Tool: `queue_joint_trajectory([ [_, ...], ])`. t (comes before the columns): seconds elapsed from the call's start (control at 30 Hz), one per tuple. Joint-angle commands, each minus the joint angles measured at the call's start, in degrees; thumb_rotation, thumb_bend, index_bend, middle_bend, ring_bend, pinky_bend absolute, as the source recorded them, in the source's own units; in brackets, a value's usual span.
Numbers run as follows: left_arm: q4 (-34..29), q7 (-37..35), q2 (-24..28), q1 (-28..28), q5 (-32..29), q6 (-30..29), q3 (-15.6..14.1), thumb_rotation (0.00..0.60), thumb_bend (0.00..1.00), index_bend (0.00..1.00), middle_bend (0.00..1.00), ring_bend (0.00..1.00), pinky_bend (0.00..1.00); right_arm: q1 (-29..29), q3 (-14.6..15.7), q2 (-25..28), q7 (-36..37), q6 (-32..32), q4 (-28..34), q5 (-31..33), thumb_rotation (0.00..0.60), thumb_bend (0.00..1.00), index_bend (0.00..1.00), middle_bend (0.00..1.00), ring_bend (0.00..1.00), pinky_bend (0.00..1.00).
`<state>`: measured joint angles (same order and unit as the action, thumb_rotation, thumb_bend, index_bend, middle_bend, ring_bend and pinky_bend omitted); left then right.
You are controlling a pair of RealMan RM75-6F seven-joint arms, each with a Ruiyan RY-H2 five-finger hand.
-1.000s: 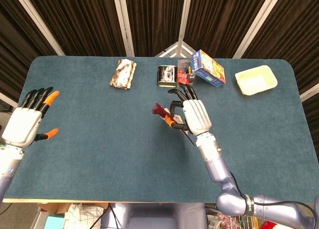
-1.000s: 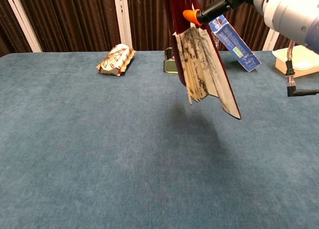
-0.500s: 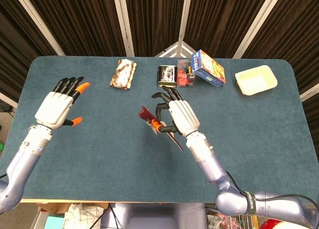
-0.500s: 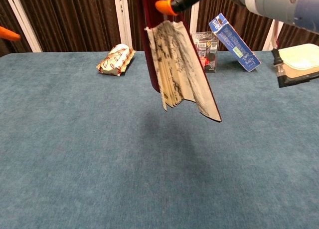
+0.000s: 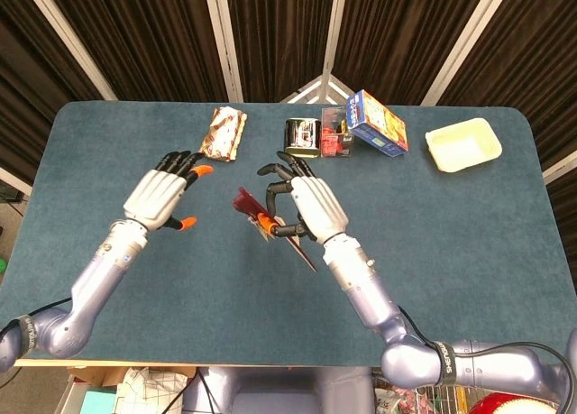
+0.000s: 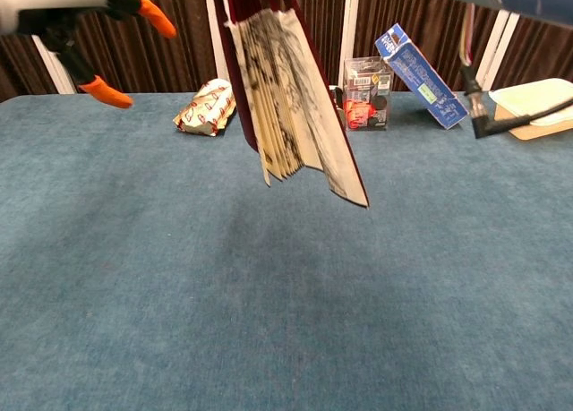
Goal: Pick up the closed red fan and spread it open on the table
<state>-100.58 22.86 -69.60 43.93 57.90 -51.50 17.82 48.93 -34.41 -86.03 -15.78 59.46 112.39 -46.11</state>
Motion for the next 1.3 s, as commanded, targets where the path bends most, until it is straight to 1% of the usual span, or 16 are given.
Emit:
queue_joint_trajectory([
  [0.03, 0.55, 0.36, -1.18, 1.28, -0.85, 0.76, -0.19, 0.6, 0.27, 0.22, 0.05, 0.0, 0.0, 1.04, -0.44, 0.07, 0.44, -0.02, 0.27, 0.93, 0.6, 0.38, 0.76, 0.27, 0.01, 0.0],
  [0.27, 2.04, 0.43, -4.63, 4.45, -3.86, 2.22, -0.21, 0.6, 0.31, 0.25, 0.06, 0.0, 0.0, 2.67, -0.25, 0.27, 1.26, 0.19, 1.0, 2.66, 0.6, 0.38, 0.76, 0.27, 0.01, 0.0],
  [0.4, 2.2, 0.52, -6.51, 5.82, -5.11, 2.21, -0.27, 0.6, 0.36, 0.25, 0.06, 0.0, 0.0, 3.2, -0.06, 0.79, 1.44, 0.49, 1.23, 3.03, 0.6, 0.38, 0.77, 0.28, 0.01, 0.0],
  [0.5, 2.09, 0.51, -7.54, 6.54, -6.07, 2.33, -0.45, 0.6, 0.4, 0.26, 0.06, 0.0, 0.0, 3.4, -0.15, 1.04, 1.88, 0.83, 1.44, 3.39, 0.6, 0.38, 0.77, 0.28, 0.01, 0.0],
  [0.63, 1.91, 0.42, -8.83, 7.52, -7.61, 2.97, -0.93, 0.6, 0.49, 0.28, 0.06, 0.0, 0.0, 3.65, 0.13, 1.48, 2.05, 1.25, 1.78, 3.59, 0.6, 0.38, 0.78, 0.28, 0.01, 0.0],
  [0.7, 2.01, 0.8, -9.43, 8.11, -8.44, 2.87, -1.28, 0.6, 0.52, 0.31, 0.07, 0.0, 0.0, 3.81, 0.36, 1.72, 2.23, 1.51, 2.05, 3.82, 0.6, 0.38, 0.78, 0.28, 0.01, 0.0],
  [0.73, 1.93, 0.89, -9.66, 8.29, -8.74, 2.74, -1.38, 0.6, 0.53, 0.34, 0.07, 0.0, 0.0, 3.87, 0.45, 1.78, 2.32, 1.65, 2.11, 3.83, 0.6, 0.39, 0.78, 0.28, 0.01, 0.0],
  [0.8, 1.8, 1.28, -10.02, 8.58, -9.08, 2.32, -1.73, 0.6, 0.54, 0.43, 0.08, 0.0, 0.0, 4.0, 0.59, 1.91, 2.58, 1.8, 2.19, 3.99, 0.6, 0.38, 0.78, 0.28, 0.01, 0.0],
  [0.87, 1.73, 1.69, -10.31, 8.73, -9.23, 1.61, -2.06, 0.6, 0.56, 0.57, 0.1, 0.0, 0.0, 3.97, 0.78, 2.13, 2.89, 1.99, 2.33, 4.07, 0.6, 0.38, 0.78, 0.28, 0.01, 0.0],
  [0.93, 1.77, 1.94, -10.64, 8.67, -9.03, 0.41, -2.24, 0.6, 0.56, 0.64, 0.12, 0.0, 0.0, 3.94, 0.93, 2.37, 3.21, 2.18, 2.4, 4.07, 0.6, 0.38, 0.79, 0.28, 0.01, 0.0],
  [1.0, 1.9, 1.94, -10.86, 8.46, -8.76, -0.87, -2.3, 0.6, 0.56, 0.69, 0.14, 0.0, 0.0, 3.85, 1.07, 2.68, 3.51, 2.36, 2.39, 4.09, 0.6, 0.38, 0.79, 0.28, 0.01, 0.0],
  [1.07, 2.03, 1.93, -10.87, 8.29, -8.71, -1.86, -2.3, 0.6, 0.56, 0.72, 0.15, 0.0, 0.0, 3.74, 1.25, 3.03, 3.84, 2.47, 2.35, 4.05, 0.6, 0.38, 0.79, 0.28, 0.01, 0.0],
  [1.3, 1.6, 1.06, -8.98, 7.54, -8.61, -3.76, -1.95, 0.6, 0.56, 0.72, 0.16, 0.0, 0.0, 2.46, 2.82, 5.03, 4.64, 2.82, 2.12, 3.39, 0.6, 0.38, 0.8, 0.28, 0.01, 0.0],
])
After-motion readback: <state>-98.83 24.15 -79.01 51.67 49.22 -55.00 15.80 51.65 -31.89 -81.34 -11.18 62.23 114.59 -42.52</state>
